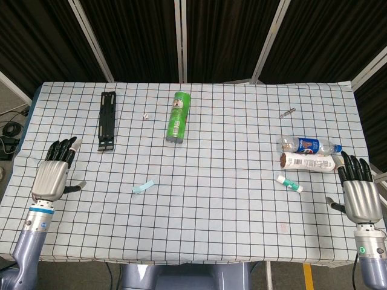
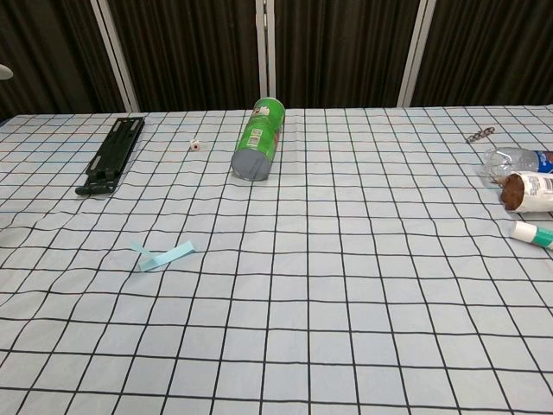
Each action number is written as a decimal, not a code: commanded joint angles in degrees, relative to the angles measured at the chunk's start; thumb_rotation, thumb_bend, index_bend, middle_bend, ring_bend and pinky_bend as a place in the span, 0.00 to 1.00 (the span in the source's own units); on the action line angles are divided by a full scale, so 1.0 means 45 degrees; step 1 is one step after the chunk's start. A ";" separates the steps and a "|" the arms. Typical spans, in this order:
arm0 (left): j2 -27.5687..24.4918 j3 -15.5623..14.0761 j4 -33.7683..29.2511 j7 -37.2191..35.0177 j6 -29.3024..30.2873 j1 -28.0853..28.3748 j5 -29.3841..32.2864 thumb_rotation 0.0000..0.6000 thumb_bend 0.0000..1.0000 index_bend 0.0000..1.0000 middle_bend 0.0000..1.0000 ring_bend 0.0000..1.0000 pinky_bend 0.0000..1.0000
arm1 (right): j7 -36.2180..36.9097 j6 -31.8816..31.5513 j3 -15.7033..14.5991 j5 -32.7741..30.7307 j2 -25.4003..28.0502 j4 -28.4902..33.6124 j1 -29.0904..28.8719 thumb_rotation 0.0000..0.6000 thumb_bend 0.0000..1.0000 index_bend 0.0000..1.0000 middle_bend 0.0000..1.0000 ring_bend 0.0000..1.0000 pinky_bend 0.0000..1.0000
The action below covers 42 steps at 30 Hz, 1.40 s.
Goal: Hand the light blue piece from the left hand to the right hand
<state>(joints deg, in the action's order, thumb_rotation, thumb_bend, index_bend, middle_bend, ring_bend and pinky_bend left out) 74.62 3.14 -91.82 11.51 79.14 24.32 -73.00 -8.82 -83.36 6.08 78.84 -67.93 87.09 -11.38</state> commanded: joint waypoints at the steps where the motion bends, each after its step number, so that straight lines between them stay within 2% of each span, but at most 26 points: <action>1: 0.0045 0.0033 0.0139 -0.0124 -0.0143 -0.0006 -0.0178 1.00 0.00 0.00 0.00 0.00 0.00 | 0.0072 0.0001 0.0042 0.0021 0.0005 0.0021 0.0024 1.00 0.00 0.00 0.00 0.00 0.00; 5: 0.0078 -0.0064 0.0288 -0.0528 -0.0601 0.0140 -0.0629 1.00 0.00 0.00 0.00 0.00 0.00 | 0.0167 0.0026 0.0075 0.0037 0.0044 0.0059 0.0057 1.00 0.00 0.00 0.00 0.00 0.00; 7: 0.0135 -0.0171 0.0506 -0.0914 -0.0907 0.0316 -0.1117 1.00 0.01 0.04 0.00 0.00 0.00 | 0.0213 0.0053 0.0091 0.0033 0.0070 0.0068 0.0070 1.00 0.00 0.00 0.00 0.00 0.00; 12: 0.0510 -0.0620 0.1558 -0.1560 -0.2156 0.1122 -0.2518 1.00 0.19 0.32 0.00 0.00 0.00 | 0.0305 0.0111 0.0176 -0.0020 0.0138 0.0168 0.0088 1.00 0.00 0.00 0.00 0.00 0.00; 15: 0.0873 -0.0807 0.2194 -0.1762 -0.2920 0.1600 -0.3023 1.00 0.26 0.43 0.00 0.00 0.00 | 0.0299 0.0151 0.0171 0.0024 0.0163 0.0230 0.0087 1.00 0.00 0.00 0.00 0.00 0.00; 24: 0.2534 -0.1120 0.4442 -0.2686 -0.3537 0.2162 -0.3997 1.00 0.36 0.52 0.00 0.00 0.00 | 0.0423 0.0308 0.0208 -0.0049 0.0242 0.0255 0.0137 1.00 0.00 0.00 0.00 0.00 0.00; 33: 0.3717 -0.1295 0.5875 -0.3038 -0.3793 0.2464 -0.4467 1.00 0.36 0.51 0.00 0.00 0.00 | 0.0705 0.0375 0.0306 -0.0095 0.0357 0.0326 0.0179 1.00 0.00 0.00 0.00 0.00 0.00; 42: 0.4392 -0.1110 0.6744 -0.3129 -0.3443 0.2669 -0.4715 1.00 0.36 0.52 0.00 0.00 0.00 | 0.0873 0.0394 0.0381 -0.0123 0.0451 0.0327 0.0228 1.00 0.00 0.00 0.00 0.00 0.00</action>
<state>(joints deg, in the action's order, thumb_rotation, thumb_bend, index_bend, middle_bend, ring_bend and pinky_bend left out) 94.32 -1.91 -61.54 -2.55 63.59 36.27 -94.16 -4.89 -81.59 7.79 78.30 -65.90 88.57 -10.36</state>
